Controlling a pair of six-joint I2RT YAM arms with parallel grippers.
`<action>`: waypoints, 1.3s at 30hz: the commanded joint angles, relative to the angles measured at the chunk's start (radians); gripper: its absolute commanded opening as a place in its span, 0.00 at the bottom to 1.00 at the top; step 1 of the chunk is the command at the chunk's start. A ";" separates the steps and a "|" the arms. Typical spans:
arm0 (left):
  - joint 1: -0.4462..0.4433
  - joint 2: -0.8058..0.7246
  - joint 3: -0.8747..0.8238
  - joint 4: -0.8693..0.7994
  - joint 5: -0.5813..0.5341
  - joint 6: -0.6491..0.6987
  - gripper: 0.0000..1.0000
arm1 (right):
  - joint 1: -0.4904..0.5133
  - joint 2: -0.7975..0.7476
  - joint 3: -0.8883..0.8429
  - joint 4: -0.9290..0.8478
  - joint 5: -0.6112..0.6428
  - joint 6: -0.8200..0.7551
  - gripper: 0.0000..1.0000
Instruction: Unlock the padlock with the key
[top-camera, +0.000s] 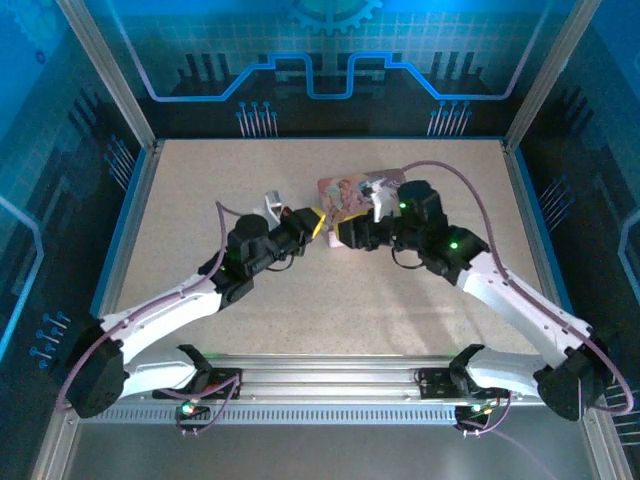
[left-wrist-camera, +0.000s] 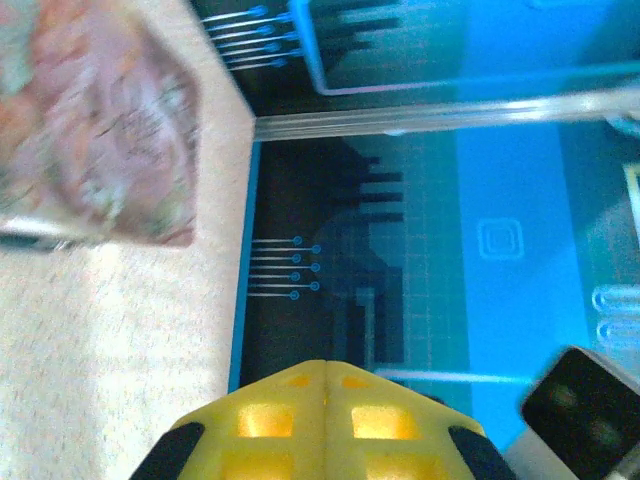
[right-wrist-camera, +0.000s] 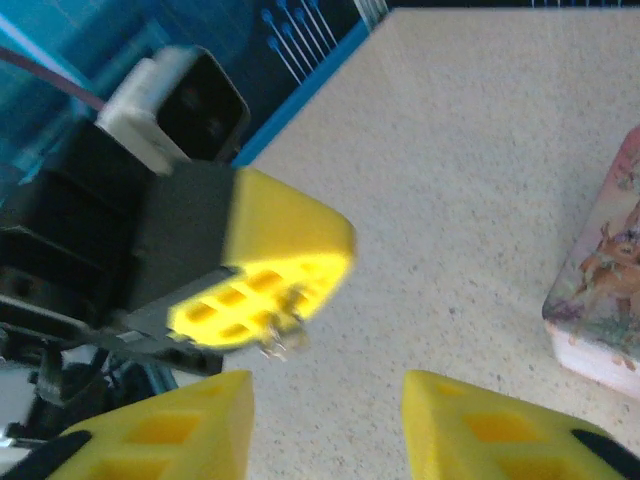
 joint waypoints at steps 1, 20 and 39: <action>-0.007 -0.056 0.129 -0.139 0.009 0.460 0.00 | -0.070 -0.047 -0.061 0.207 -0.224 0.131 0.50; -0.009 0.006 0.448 -0.192 0.230 0.835 0.00 | -0.159 -0.027 -0.147 0.932 -0.414 0.539 0.57; -0.009 0.011 0.452 -0.195 0.218 0.825 0.00 | -0.071 0.055 -0.081 0.942 -0.396 0.540 0.41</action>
